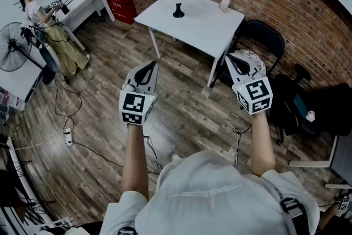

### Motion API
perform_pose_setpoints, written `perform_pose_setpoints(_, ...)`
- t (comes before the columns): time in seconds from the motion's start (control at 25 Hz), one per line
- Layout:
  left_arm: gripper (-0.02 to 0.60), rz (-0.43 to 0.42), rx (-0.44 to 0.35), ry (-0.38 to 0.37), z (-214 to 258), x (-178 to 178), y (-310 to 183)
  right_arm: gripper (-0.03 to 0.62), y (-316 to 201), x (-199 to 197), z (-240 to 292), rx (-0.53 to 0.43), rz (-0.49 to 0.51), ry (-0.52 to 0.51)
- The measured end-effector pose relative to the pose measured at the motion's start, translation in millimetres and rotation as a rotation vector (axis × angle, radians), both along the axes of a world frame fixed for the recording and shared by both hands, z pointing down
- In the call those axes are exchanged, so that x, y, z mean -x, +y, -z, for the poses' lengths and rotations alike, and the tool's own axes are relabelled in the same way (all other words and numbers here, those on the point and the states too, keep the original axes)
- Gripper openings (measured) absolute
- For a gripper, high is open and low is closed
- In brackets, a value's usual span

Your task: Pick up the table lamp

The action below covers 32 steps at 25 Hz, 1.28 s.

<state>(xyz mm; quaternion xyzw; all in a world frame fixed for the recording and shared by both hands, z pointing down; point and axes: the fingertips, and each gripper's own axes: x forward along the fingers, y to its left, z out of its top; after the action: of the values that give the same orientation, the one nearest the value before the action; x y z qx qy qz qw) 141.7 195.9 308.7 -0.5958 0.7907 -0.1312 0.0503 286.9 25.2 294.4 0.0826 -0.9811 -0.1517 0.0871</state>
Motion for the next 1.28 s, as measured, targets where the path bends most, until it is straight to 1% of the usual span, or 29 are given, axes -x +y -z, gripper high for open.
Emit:
perform_pose_setpoints(0.24,0.014,0.0,0.005,-0.004,2,6,-1,0.002,-2,6,0,0.004,-0.001,-0.002)
perform_pose_setpoints(0.48,0.014,0.001,0.0,0.015,-2,10,1,0.002,-4,8,-2,0.028,-0.005,-0.025)
perform_pose_setpoints(0.68,0.014,0.001,-0.001,0.013,-2,14,5,0.002,-3,11,-2,0.056,0.001,-0.022)
perform_pose_setpoints(0.8,0.014,0.003,-0.001,0.013,-2,20,11,0.0,4,17,-3,0.049,0.01,-0.014)
perform_pose_setpoints(1.0,0.014,0.005,-0.001,0.012,-3,33,27,0.0,21,29,-2,0.006,0.017,-0.001)
perform_pose_setpoints(1.16,0.015,-0.005,0.009,0.012,-4,45,41,0.0,35,39,1,0.005,0.012,-0.02)
perform_pose_setpoints(1.28,0.015,-0.012,0.013,0.016,-6,56,55,0.0,45,46,1,0.031,-0.005,-0.034)
